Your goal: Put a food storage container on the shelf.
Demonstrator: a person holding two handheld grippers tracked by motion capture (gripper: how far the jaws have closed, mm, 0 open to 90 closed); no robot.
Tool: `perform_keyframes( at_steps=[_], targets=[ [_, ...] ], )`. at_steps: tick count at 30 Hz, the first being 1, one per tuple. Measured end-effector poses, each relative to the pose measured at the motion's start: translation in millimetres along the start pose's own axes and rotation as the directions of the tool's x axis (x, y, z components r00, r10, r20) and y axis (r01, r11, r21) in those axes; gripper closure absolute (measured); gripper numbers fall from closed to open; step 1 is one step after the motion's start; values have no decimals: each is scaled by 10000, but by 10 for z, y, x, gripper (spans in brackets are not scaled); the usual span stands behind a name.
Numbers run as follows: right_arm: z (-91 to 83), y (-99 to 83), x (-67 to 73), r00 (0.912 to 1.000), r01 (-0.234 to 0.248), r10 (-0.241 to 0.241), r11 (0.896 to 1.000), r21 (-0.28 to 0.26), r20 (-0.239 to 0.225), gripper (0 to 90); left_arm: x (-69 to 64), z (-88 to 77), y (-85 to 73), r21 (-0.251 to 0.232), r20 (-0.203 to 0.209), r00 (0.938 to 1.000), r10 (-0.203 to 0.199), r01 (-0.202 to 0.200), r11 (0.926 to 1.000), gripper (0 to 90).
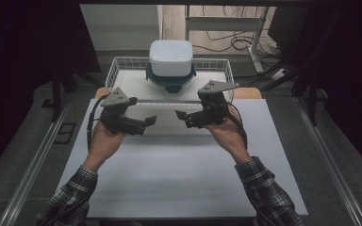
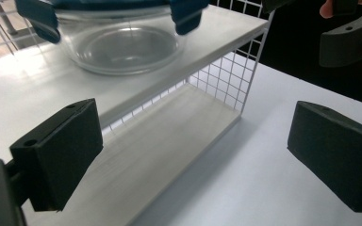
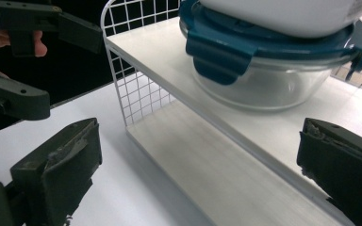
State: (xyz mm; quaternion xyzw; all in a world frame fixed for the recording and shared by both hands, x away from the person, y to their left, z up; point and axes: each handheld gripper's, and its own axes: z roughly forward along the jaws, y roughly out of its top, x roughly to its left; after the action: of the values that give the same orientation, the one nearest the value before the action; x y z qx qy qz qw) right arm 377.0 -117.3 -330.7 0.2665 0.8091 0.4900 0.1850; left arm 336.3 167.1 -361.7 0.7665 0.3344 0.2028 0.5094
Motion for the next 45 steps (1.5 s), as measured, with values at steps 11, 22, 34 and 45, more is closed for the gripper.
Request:
perform_keyframes(
  at_steps=[11,22,34,45],
  targets=[
    [-28,-249,88,10000,84,-84,10000,34,-3,0,-131,57,-238,160,46,9999,166,-167,9997,33],
    [-3,-490,159,9999,115,-114,9999,124,-23,0,-229,100,-494,104,250,9997,-48,45,9999,29],
    [17,-752,235,10000,92,-92,9997,226,12,0,-300,157,-785,289,249,9995,-208,201,9994,29],
    [1,-966,247,9999,-153,152,9993,330,30,0,-364,154,-954,407,216,9996,-179,170,9990,29]
  ],
)
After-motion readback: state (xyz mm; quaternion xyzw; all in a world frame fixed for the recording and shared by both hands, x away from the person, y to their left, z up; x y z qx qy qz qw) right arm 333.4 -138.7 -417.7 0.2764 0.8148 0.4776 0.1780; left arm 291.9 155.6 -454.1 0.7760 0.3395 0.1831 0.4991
